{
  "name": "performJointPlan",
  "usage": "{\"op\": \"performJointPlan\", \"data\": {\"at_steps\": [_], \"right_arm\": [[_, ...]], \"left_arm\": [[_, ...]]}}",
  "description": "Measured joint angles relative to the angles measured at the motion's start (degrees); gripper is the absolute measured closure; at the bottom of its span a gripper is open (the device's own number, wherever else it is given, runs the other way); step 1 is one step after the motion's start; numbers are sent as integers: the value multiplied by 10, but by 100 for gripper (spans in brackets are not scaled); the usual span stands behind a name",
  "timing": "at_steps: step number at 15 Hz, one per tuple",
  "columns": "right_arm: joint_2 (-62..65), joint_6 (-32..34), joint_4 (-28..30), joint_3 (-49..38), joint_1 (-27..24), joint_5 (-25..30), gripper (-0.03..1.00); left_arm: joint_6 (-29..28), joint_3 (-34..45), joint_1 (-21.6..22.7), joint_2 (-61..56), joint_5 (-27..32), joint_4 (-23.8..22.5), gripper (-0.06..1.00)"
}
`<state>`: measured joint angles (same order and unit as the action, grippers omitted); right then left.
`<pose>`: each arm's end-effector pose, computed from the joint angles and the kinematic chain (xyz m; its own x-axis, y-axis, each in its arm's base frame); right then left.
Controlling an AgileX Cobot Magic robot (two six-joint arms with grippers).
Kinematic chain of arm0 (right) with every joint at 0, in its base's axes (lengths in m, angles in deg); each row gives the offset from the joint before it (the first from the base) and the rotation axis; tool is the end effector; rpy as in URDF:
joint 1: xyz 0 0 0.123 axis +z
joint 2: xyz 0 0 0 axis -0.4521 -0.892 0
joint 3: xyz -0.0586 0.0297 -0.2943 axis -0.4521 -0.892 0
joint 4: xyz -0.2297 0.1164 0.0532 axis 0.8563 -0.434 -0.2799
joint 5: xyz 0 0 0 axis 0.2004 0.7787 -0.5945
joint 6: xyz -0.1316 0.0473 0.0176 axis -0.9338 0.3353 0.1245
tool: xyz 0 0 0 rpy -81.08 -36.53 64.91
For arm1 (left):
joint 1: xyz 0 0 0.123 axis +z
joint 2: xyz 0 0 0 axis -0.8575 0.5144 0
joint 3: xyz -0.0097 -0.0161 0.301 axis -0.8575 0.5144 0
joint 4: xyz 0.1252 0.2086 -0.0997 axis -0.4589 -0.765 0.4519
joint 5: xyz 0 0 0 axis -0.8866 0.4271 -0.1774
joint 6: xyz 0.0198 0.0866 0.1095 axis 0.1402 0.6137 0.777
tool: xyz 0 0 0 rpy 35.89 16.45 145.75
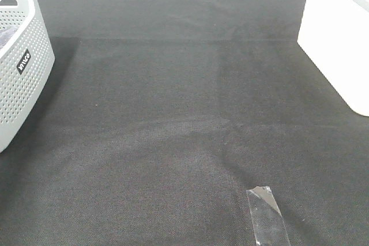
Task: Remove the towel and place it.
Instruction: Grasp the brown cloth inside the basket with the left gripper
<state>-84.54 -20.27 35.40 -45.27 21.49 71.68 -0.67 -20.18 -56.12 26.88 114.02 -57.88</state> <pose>0.0332 0.0030 0.2618 -0.4424 -0.0025 -0.8968 0.0358 0.9992 -0.0204 0.4120 0.0791 0.1624 0.2018 0.8024 0.5617 0.8707 -0.4096 0.2723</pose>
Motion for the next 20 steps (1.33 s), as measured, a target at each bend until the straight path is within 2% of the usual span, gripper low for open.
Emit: {"op": "performJointPlan", "data": {"at_steps": [3, 7, 11, 13, 15, 16, 17, 18, 20], "right_arm": [[0, 0, 0, 0, 0, 0, 21], [0, 0, 0, 0, 0, 0, 21], [0, 0, 0, 0, 0, 0, 21], [0, 0, 0, 0, 0, 0, 21], [0, 0, 0, 0, 0, 0, 21], [0, 0, 0, 0, 0, 0, 21], [0, 0, 0, 0, 0, 0, 21], [0, 0, 0, 0, 0, 0, 21], [0, 0, 0, 0, 0, 0, 21]], "left_arm": [[-25, 0, 0, 0, 0, 2, 94], [-207, -5, 0, -41, -17, 4, 94], [-293, -6, -1, -103, -14, 14, 94], [-324, -6, -1, -141, -13, 49, 94], [-369, -6, -1, -192, -13, 121, 94], [-383, -6, -1, -201, -15, 132, 94], [-437, -6, -1, -222, -32, 159, 94], [-475, -6, -1, -236, -42, 172, 94], [-513, -6, -1, -256, -58, 177, 94]]}}
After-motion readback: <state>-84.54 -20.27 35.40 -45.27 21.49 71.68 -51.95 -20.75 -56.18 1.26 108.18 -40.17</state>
